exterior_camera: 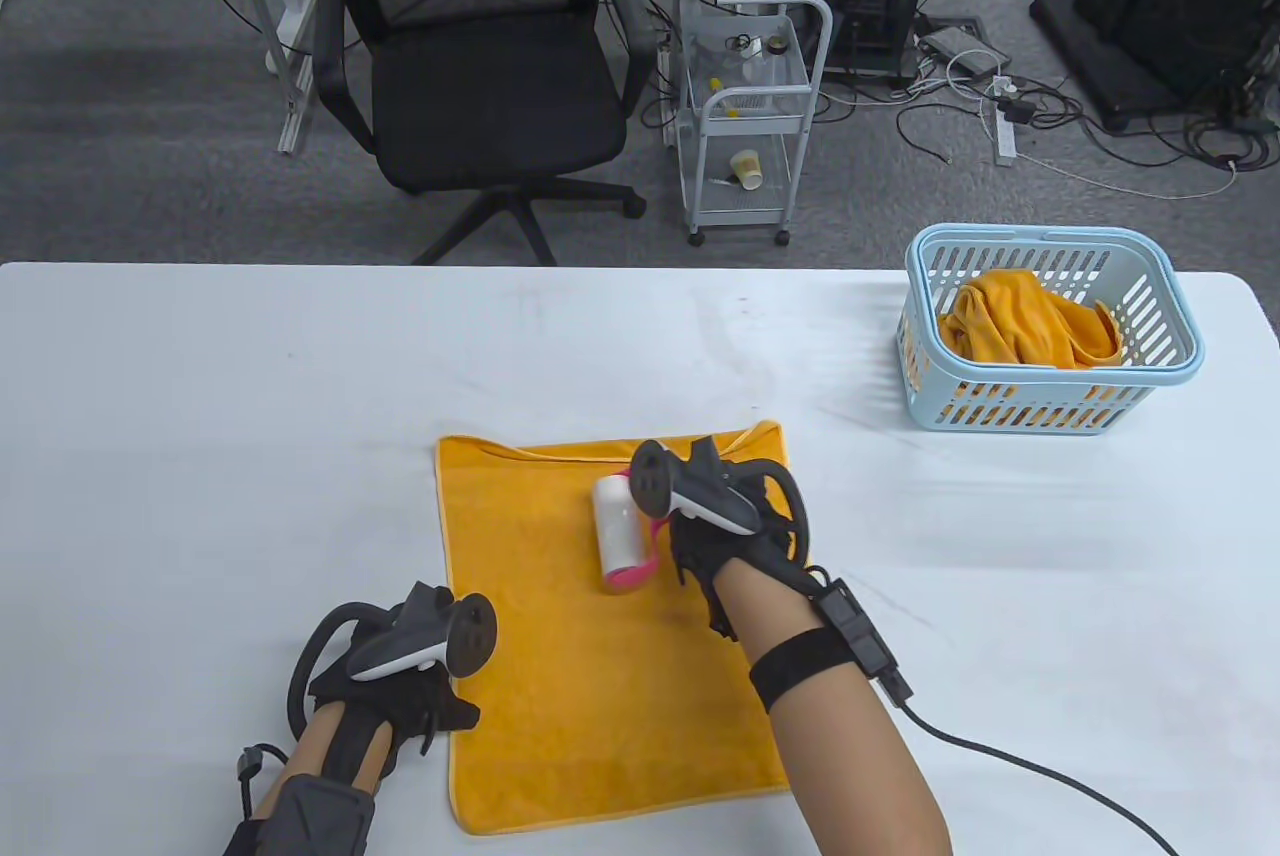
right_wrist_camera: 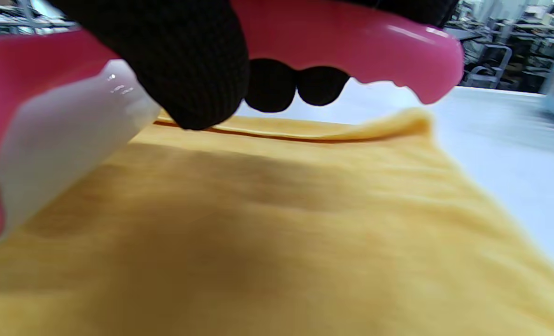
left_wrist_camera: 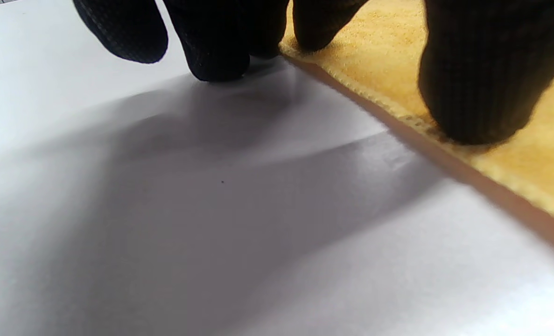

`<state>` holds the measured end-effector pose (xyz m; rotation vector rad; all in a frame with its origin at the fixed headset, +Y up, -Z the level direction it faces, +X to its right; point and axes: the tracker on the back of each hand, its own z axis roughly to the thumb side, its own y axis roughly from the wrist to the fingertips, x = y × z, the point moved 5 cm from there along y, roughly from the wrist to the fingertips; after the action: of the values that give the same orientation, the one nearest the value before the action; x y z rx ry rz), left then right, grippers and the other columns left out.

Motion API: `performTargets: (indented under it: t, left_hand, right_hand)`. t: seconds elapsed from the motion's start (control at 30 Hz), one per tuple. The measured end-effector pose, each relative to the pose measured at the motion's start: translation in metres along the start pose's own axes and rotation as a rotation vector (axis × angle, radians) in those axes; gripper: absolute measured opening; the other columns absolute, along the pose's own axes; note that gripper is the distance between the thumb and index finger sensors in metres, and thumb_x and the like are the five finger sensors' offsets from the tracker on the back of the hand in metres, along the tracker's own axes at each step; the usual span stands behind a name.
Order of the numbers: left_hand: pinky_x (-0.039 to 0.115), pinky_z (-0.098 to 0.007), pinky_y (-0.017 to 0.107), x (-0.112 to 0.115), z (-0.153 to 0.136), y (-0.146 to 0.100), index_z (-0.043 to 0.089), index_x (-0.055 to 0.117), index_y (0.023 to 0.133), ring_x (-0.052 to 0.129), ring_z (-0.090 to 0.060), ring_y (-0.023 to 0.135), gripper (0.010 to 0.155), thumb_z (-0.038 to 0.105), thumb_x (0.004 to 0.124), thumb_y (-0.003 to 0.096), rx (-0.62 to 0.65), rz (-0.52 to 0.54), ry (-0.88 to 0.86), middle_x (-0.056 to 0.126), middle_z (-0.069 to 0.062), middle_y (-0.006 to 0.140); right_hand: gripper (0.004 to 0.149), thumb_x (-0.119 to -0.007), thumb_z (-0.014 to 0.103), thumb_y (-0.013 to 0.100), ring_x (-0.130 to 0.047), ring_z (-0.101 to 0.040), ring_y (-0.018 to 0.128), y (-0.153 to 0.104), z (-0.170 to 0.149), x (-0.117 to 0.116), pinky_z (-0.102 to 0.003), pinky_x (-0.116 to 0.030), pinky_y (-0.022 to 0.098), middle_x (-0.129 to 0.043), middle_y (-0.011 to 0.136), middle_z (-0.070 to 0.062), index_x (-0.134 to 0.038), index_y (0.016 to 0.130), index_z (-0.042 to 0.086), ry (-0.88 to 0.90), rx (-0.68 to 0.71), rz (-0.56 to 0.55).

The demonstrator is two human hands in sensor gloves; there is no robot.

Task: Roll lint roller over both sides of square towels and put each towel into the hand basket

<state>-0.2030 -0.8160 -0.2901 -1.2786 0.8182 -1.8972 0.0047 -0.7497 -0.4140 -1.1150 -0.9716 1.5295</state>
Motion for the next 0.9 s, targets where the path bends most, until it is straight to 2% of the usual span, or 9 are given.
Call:
performTargets:
  t: [0.03, 0.13, 0.23, 0.4, 0.5, 0.57, 0.63, 0.73, 0.9]
  left_hand:
    - [0.055, -0.069, 0.073, 0.000, 0.000, 0.000, 0.028, 0.046, 0.109, 0.064, -0.042, 0.105, 0.095, 0.064, 0.089, 0.0328, 0.001, 0.000, -0.001, 0.040, -0.012, 0.122]
    - [0.055, -0.069, 0.073, 0.000, 0.000, 0.000, 0.028, 0.046, 0.109, 0.064, -0.042, 0.105, 0.095, 0.064, 0.089, 0.0329, 0.003, 0.001, -0.004, 0.040, -0.011, 0.122]
    - [0.055, -0.069, 0.073, 0.000, 0.000, 0.000, 0.028, 0.046, 0.109, 0.064, -0.042, 0.105, 0.095, 0.064, 0.089, 0.0328, 0.004, 0.001, -0.005, 0.040, -0.011, 0.122]
    - [0.055, -0.069, 0.073, 0.000, 0.000, 0.000, 0.027, 0.046, 0.109, 0.065, -0.042, 0.104, 0.095, 0.064, 0.089, 0.0329, 0.004, 0.001, -0.001, 0.040, -0.012, 0.122]
    - [0.055, -0.069, 0.073, 0.000, 0.000, 0.000, 0.027, 0.047, 0.109, 0.065, -0.042, 0.104, 0.095, 0.064, 0.089, 0.0328, 0.004, 0.001, 0.000, 0.041, -0.012, 0.122]
    - [0.055, -0.069, 0.073, 0.000, 0.000, 0.000, 0.027, 0.046, 0.109, 0.065, -0.042, 0.104, 0.095, 0.064, 0.089, 0.0329, 0.003, 0.001, 0.000, 0.041, -0.012, 0.122]
    - [0.055, -0.069, 0.073, 0.000, 0.000, 0.000, 0.028, 0.047, 0.109, 0.065, -0.042, 0.104, 0.095, 0.064, 0.089, 0.0329, 0.003, 0.001, 0.000, 0.041, -0.012, 0.121]
    - [0.055, -0.069, 0.073, 0.000, 0.000, 0.000, 0.028, 0.047, 0.109, 0.065, -0.042, 0.104, 0.095, 0.064, 0.089, 0.0328, 0.003, 0.001, 0.001, 0.041, -0.012, 0.122]
    - [0.055, -0.069, 0.073, 0.000, 0.000, 0.000, 0.027, 0.047, 0.109, 0.065, -0.042, 0.104, 0.095, 0.064, 0.090, 0.0329, 0.005, 0.001, -0.001, 0.041, -0.012, 0.121]
  right_hand:
    - [0.058, -0.088, 0.029, 0.049, -0.074, -0.038, 0.094, 0.005, 0.018, -0.003, -0.065, -0.060, 0.069, -0.075, 0.103, -0.007, -0.067, 0.104, 0.032, -0.007, 0.027, -0.007]
    - [0.059, -0.088, 0.029, 0.050, -0.074, -0.038, 0.094, 0.014, 0.035, -0.008, -0.065, -0.059, 0.069, -0.074, 0.103, -0.007, -0.066, 0.104, 0.032, -0.033, 0.035, -0.018]
    - [0.059, -0.088, 0.029, 0.050, -0.074, -0.037, 0.094, 0.020, 0.026, -0.008, -0.064, -0.060, 0.070, -0.075, 0.102, -0.006, -0.065, 0.104, 0.034, -0.097, -0.011, -0.033]
    - [0.058, -0.090, 0.022, 0.048, -0.074, -0.038, 0.094, 0.026, -0.038, 0.000, -0.066, -0.058, 0.070, -0.078, 0.100, -0.006, -0.069, 0.101, 0.034, -0.239, -0.200, -0.031]
    - [0.058, -0.092, 0.020, 0.047, -0.073, -0.038, 0.095, 0.024, -0.098, 0.001, -0.066, -0.057, 0.070, -0.079, 0.100, -0.006, -0.072, 0.100, 0.033, -0.301, -0.355, -0.001]
    - [0.057, -0.092, 0.019, 0.047, -0.072, -0.037, 0.095, 0.020, -0.125, 0.001, -0.066, -0.056, 0.070, -0.078, 0.100, -0.006, -0.073, 0.099, 0.033, -0.329, -0.429, 0.018]
    - [0.057, -0.092, 0.020, 0.046, -0.071, -0.037, 0.096, 0.016, -0.138, 0.002, -0.066, -0.056, 0.070, -0.078, 0.100, -0.006, -0.073, 0.099, 0.033, -0.341, -0.470, 0.015]
    - [0.056, -0.091, 0.021, 0.047, -0.070, -0.038, 0.097, 0.016, -0.122, 0.010, -0.067, -0.056, 0.070, -0.076, 0.102, -0.006, -0.074, 0.099, 0.033, -0.291, -0.407, -0.044]
    - [0.057, -0.090, 0.025, 0.048, -0.073, -0.038, 0.094, 0.014, -0.022, 0.010, -0.065, -0.059, 0.069, -0.077, 0.101, -0.006, -0.070, 0.102, 0.032, -0.103, -0.072, -0.054]
